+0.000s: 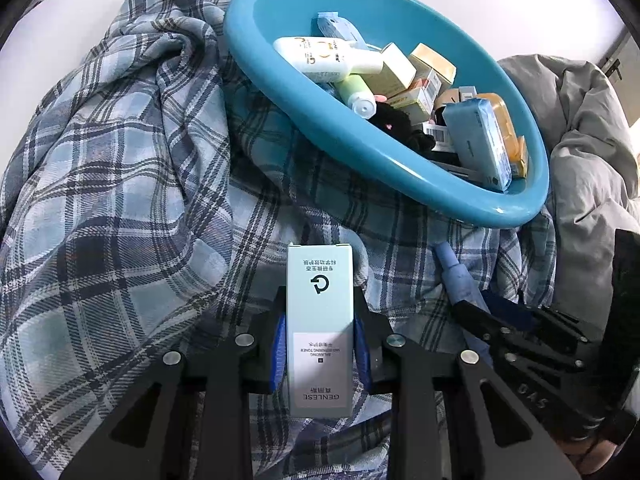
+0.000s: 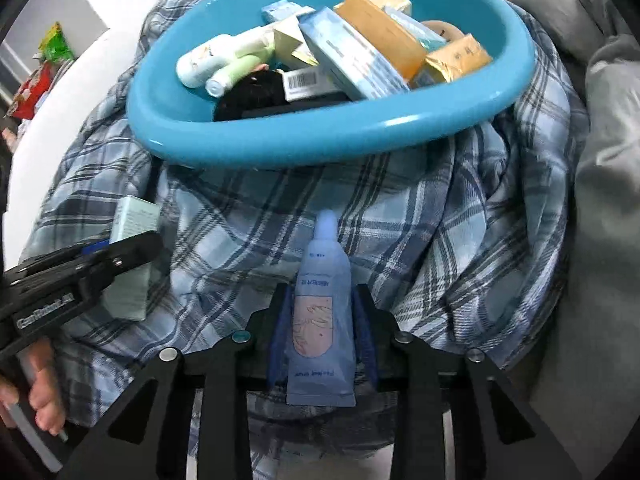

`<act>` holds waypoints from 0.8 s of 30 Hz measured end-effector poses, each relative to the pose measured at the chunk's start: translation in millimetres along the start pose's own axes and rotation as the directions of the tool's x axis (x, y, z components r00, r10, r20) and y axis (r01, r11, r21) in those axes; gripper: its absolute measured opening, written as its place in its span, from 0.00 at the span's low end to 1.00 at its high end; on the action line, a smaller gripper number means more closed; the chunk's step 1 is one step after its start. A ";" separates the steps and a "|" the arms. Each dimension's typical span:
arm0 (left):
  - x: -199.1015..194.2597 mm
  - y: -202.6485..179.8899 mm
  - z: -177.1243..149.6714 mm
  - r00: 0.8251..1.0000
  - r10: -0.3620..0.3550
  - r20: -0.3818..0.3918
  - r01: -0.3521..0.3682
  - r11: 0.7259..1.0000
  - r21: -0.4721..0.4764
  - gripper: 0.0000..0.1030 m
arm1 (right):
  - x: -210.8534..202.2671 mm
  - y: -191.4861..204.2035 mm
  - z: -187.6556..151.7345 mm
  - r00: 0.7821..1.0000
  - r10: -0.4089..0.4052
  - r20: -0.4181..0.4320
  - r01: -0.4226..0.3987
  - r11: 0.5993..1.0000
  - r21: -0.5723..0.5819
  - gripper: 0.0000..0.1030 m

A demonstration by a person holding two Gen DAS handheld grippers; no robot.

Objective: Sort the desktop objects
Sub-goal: 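Lift the blue tube with the right gripper while the left holds the teal box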

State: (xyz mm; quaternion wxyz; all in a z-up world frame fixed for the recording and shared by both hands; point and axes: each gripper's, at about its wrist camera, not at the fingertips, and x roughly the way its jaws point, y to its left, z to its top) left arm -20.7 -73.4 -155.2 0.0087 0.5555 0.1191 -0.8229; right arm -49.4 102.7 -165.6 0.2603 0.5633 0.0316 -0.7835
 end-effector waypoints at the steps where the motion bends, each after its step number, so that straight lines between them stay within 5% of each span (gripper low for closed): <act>1: -1.1 0.8 -1.0 1.000 0.000 0.000 0.000 1.000 -0.001 0.29 | 1.6 1.9 -1.2 1.000 -0.008 0.002 0.008 1.000 -0.004 0.29; 6: -0.8 3.5 -1.8 1.000 -0.002 -0.008 0.002 1.000 -0.002 0.29 | 9.6 23.7 -6.2 0.994 -0.110 0.003 0.110 0.984 -0.143 0.30; 12: -1.5 3.4 -3.0 1.000 0.002 -0.009 -0.002 1.000 0.008 0.29 | 19.0 22.7 -7.9 0.994 -0.105 -0.025 0.101 0.986 -0.136 0.30; 16: -1.9 -1.4 -6.5 1.000 0.022 -0.019 -0.021 0.999 0.043 0.29 | 14.1 8.7 -6.3 0.999 -0.031 -0.016 0.031 0.999 -0.031 0.29; 21: -3.6 -6.7 -8.1 0.999 -0.015 -0.040 0.017 0.998 0.064 0.29 | -5.0 8.9 -4.4 1.000 -0.010 0.026 0.011 0.999 -0.035 0.29; 24: -7.5 -7.1 -6.7 0.999 -0.028 -0.032 0.030 0.998 0.057 0.29 | -13.1 12.1 -3.8 0.997 0.069 0.025 -0.069 0.997 -0.035 0.29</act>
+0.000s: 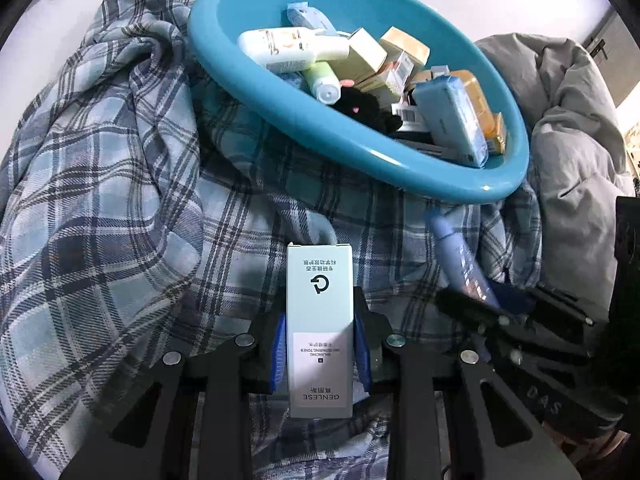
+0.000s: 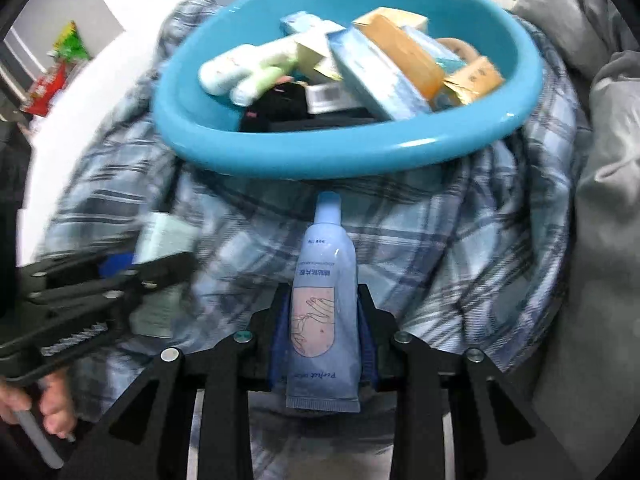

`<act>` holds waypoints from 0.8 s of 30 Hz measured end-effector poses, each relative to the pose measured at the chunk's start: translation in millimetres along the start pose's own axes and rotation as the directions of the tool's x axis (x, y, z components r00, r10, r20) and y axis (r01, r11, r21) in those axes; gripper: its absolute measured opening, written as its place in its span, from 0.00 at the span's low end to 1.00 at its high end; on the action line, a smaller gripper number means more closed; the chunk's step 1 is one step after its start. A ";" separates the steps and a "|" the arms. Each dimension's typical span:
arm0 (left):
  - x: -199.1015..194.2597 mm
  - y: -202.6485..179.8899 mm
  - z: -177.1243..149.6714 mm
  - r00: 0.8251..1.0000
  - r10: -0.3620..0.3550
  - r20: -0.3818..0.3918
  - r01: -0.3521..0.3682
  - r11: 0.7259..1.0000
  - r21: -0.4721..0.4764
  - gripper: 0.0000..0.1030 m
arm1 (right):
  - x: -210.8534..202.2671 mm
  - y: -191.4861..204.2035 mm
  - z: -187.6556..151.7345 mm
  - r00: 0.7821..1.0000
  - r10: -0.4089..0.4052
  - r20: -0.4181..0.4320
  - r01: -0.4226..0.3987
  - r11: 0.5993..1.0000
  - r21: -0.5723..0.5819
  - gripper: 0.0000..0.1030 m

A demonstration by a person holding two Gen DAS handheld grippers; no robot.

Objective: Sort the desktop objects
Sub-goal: 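Lift the blue tube with the right gripper while the left holds the teal box, then carry the teal box and blue tube up over the basin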

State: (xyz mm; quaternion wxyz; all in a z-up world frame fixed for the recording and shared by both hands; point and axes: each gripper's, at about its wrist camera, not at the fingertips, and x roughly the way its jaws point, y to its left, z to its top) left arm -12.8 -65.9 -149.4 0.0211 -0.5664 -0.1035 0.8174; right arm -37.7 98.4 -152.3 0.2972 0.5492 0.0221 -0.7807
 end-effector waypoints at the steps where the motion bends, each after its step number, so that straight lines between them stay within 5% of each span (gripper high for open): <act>1: -1.6 0.2 0.4 1.000 0.006 0.006 -0.006 1.000 0.000 0.29 | -0.9 1.3 0.0 1.000 0.024 -0.004 -0.024 1.000 0.000 0.29; 17: -23.1 -6.5 2.3 0.998 0.023 0.057 -0.024 1.000 0.017 0.29 | -14.6 29.9 0.3 0.997 0.077 -0.022 -0.078 0.995 -0.068 0.29; 24: -28.7 -12.4 2.2 0.995 0.051 0.088 -0.055 0.997 0.050 0.29 | -37.0 38.4 2.9 0.996 0.063 0.060 -0.057 0.993 -0.099 0.29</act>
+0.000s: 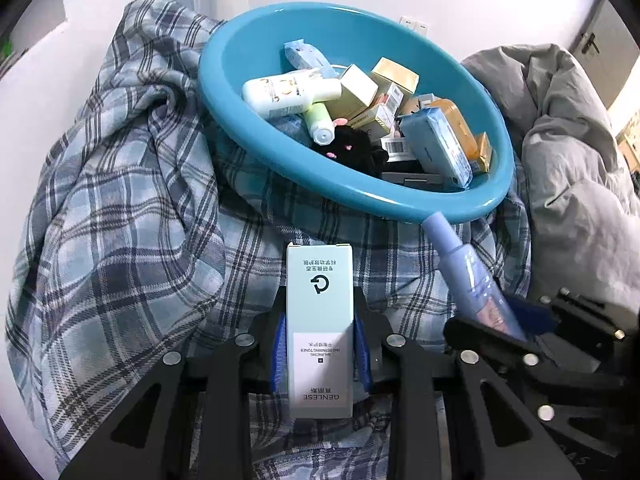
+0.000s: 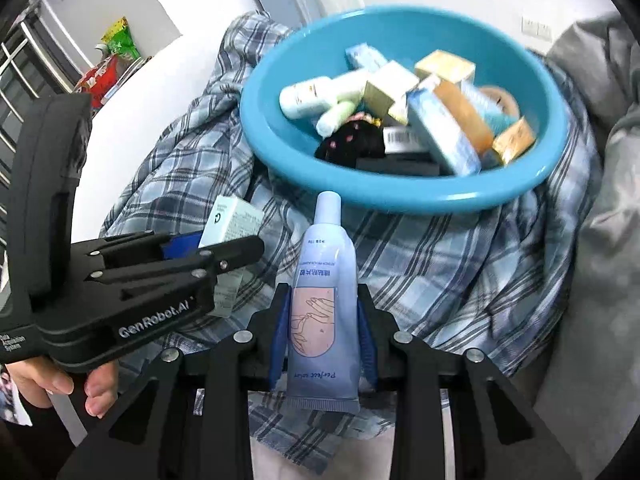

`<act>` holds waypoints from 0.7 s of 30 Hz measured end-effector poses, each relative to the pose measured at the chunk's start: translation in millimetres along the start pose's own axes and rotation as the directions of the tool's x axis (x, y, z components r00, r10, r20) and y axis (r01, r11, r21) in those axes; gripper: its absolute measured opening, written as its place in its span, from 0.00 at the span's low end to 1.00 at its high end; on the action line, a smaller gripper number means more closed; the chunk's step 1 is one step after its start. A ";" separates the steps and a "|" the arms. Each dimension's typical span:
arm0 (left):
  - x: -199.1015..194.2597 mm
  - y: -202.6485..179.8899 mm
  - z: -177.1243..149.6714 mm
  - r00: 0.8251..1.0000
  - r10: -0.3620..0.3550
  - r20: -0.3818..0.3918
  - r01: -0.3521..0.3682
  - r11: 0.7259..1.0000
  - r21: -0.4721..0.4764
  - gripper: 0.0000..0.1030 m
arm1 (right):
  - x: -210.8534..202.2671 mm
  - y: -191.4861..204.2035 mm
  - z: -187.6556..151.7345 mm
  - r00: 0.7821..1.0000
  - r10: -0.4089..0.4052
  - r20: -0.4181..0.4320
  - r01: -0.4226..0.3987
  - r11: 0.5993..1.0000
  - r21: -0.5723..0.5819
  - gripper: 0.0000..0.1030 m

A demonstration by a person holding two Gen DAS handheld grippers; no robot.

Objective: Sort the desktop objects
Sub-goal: 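Carry the teal box and blue tube up over the basin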

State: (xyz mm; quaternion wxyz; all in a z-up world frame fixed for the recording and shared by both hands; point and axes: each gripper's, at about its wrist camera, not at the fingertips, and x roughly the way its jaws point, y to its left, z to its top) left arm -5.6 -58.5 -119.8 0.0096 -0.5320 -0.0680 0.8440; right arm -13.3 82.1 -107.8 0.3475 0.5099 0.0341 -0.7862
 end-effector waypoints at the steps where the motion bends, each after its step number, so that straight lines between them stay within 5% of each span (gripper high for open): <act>1: -0.5 -0.8 -0.4 1.000 0.007 0.005 -0.007 1.000 0.006 0.29 | -1.7 0.7 0.5 1.000 -0.002 0.005 0.002 1.000 -0.009 0.29; 7: -9.1 -4.7 0.5 1.000 0.001 0.029 -0.002 1.000 0.012 0.29 | -10.7 -5.0 3.7 0.997 -0.034 0.062 0.032 0.999 0.023 0.29; 13: -27.4 -13.5 13.3 0.994 0.013 0.105 -0.016 0.999 0.030 0.29 | -31.5 6.1 14.4 0.974 -0.162 0.160 0.170 0.984 -0.042 0.29; 21: -63.3 -29.9 57.6 0.977 0.032 0.209 -0.040 0.998 0.038 0.29 | -70.6 2.2 50.7 0.947 -0.197 0.253 0.210 0.977 -0.023 0.29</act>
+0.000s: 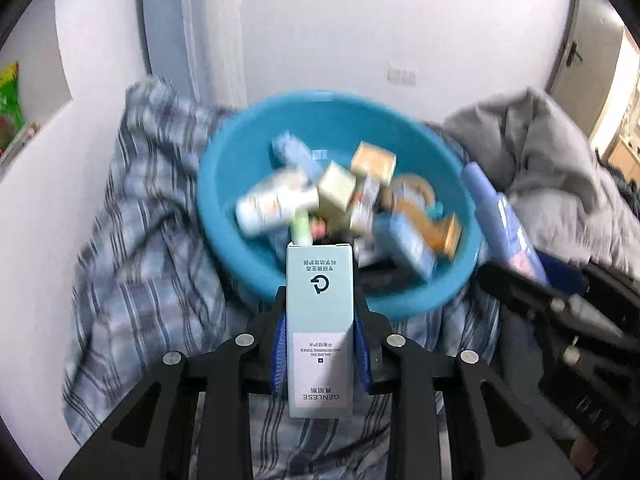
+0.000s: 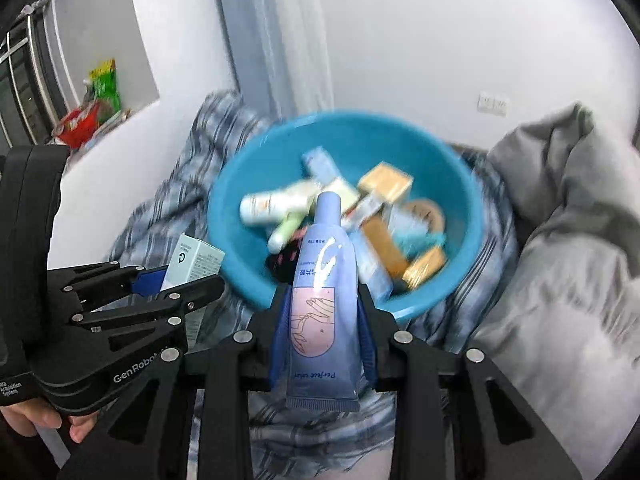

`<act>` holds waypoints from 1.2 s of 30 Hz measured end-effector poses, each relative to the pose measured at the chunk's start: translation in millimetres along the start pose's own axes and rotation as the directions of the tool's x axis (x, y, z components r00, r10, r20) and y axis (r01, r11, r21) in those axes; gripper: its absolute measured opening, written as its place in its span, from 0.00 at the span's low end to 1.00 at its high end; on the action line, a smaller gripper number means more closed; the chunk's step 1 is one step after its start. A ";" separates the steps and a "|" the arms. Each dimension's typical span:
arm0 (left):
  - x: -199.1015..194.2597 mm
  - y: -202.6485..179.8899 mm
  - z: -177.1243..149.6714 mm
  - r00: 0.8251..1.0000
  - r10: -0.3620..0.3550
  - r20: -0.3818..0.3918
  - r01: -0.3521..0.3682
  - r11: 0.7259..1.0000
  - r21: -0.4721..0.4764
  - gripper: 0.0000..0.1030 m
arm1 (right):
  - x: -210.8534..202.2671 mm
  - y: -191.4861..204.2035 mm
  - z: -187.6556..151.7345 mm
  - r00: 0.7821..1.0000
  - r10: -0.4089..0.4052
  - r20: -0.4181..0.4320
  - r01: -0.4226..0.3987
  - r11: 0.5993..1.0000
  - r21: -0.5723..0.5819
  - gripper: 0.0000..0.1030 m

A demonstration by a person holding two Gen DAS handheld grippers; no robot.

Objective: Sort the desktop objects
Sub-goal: 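Carry the teal box and blue tube up over the basin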

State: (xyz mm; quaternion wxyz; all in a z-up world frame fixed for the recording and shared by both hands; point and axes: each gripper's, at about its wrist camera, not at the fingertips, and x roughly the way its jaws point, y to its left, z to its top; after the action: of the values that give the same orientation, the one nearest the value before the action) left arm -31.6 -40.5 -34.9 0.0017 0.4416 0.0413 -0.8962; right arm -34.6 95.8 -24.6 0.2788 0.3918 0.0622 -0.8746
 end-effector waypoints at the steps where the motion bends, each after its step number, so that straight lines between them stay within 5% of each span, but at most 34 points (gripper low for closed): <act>1: -6.8 -2.0 9.5 1.000 -0.007 0.025 0.007 1.000 -0.005 0.29 | -3.9 -0.9 6.8 1.000 -0.002 0.016 0.002 1.000 -0.001 0.29; 8: -49.1 -18.6 61.2 0.985 -0.014 0.170 0.009 0.999 0.033 0.29 | -39.3 -3.2 54.4 0.990 -0.044 0.134 0.043 0.999 0.008 0.29; 16: -105.1 -17.0 100.4 0.931 -0.016 0.364 0.023 1.000 -0.016 0.29 | -82.8 -14.8 84.2 0.934 -0.151 0.323 0.139 0.989 0.059 0.29; 22: -98.1 -15.7 78.3 0.924 -0.066 0.378 0.081 0.996 -0.023 0.29 | -89.7 -13.0 83.2 0.916 -0.148 0.373 0.139 0.989 0.053 0.29; 26: -77.3 -17.9 73.7 0.939 -0.048 0.339 0.055 0.998 -0.009 0.29 | -92.8 -10.0 76.0 0.903 -0.156 0.401 0.141 0.988 0.065 0.29; 36: -50.6 -10.7 65.3 0.949 -0.045 0.311 0.055 0.998 -0.023 0.29 | -68.4 -14.2 68.2 0.918 -0.178 0.354 0.153 0.983 0.097 0.29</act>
State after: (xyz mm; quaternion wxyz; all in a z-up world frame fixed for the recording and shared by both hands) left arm -52.9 -36.5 45.6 -0.0076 0.2939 0.0656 -0.9535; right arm -49.9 115.4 69.8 0.1973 0.2268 0.0133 -0.9537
